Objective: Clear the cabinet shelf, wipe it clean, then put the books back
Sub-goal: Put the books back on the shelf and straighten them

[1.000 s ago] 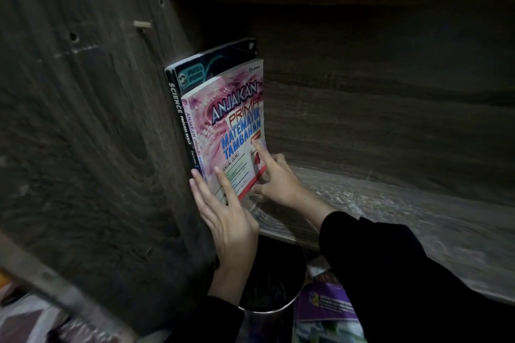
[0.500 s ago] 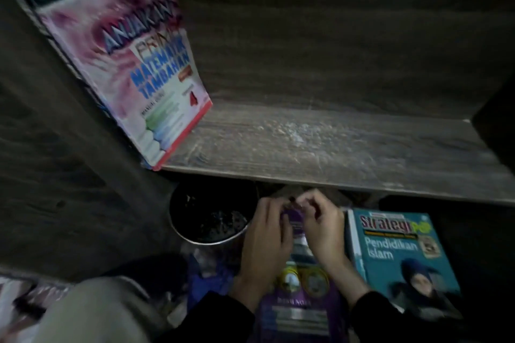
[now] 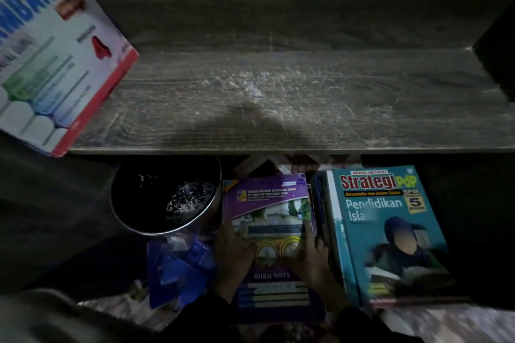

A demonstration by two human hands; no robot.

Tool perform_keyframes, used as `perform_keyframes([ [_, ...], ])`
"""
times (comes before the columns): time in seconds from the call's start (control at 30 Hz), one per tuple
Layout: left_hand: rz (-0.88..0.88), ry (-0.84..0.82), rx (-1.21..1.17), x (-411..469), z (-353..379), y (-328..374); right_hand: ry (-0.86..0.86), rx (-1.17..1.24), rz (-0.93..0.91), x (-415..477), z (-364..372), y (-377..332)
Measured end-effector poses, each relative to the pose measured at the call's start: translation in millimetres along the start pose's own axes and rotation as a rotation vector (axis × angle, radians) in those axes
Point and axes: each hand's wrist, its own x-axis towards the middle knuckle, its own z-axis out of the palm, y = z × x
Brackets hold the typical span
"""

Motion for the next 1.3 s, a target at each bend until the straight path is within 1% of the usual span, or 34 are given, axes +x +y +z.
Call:
perform_keyframes([
  [0.13, -0.094, -0.061, -0.167, 8, -7, 7, 0.033, 0.078, 0.031, 5, 1, 1],
  [0.2, -0.072, -0.069, -0.196, 9, -8, 8, 0.059, 0.099, 0.025, 5, -1, 2],
  [0.23, -0.043, -0.030, -0.166, 9, -8, 8, 0.067, 0.109, 0.013, 6, -2, 4],
  [0.3, 0.051, 0.083, -0.016, 5, -8, 12, 0.058, 0.134, 0.019, 7, -5, 4],
  [0.37, 0.073, 0.133, 0.056, 2, -7, 18, 0.038, 0.147, 0.046, 10, -9, 1],
  [0.43, 0.048, 0.112, 0.030, 1, -4, 17, 0.032, 0.124, 0.058, 13, -14, 1],
  [0.57, 0.016, 0.029, -0.202, -9, -6, 16, 0.002, 0.121, 0.057, 12, -15, 4],
  [0.67, -0.015, -0.031, -0.184, -13, -2, 5, -0.013, 0.135, 0.049, 8, -13, 4],
  [0.77, -0.075, -0.080, -0.245, -6, 0, -5, -0.014, 0.193, 0.024, 11, -7, 7],
  [0.87, -0.162, -0.115, -0.234, -3, -3, -1, -0.011, 0.228, 0.008, 11, -2, 9],
  [0.93, -0.216, -0.128, -0.276, -6, -4, 2, -0.010, 0.257, -0.023, 8, -1, 9],
  [0.97, -0.247, -0.123, -0.256, -9, -5, 3, -0.011, 0.277, -0.030, 5, 1, 9],
  [1.03, -0.226, -0.111, -0.203, -11, -4, -3, 0.013, 0.251, -0.035, 1, 4, 9],
  [1.07, -0.205, -0.125, -0.224, -12, -4, -5, 0.023, 0.231, -0.037, -1, 4, 8],
  [1.13, -0.208, -0.091, -0.282, -11, -6, -12, 0.006, 0.220, -0.021, 0, 4, 9],
  [1.23, -0.210, -0.029, -0.244, -15, -10, -8, -0.014, 0.206, 0.019, 1, -4, 9],
  [1.3, -0.174, -0.038, -0.286, -17, -12, -5, -0.038, 0.218, 0.023, 1, -10, 10],
])
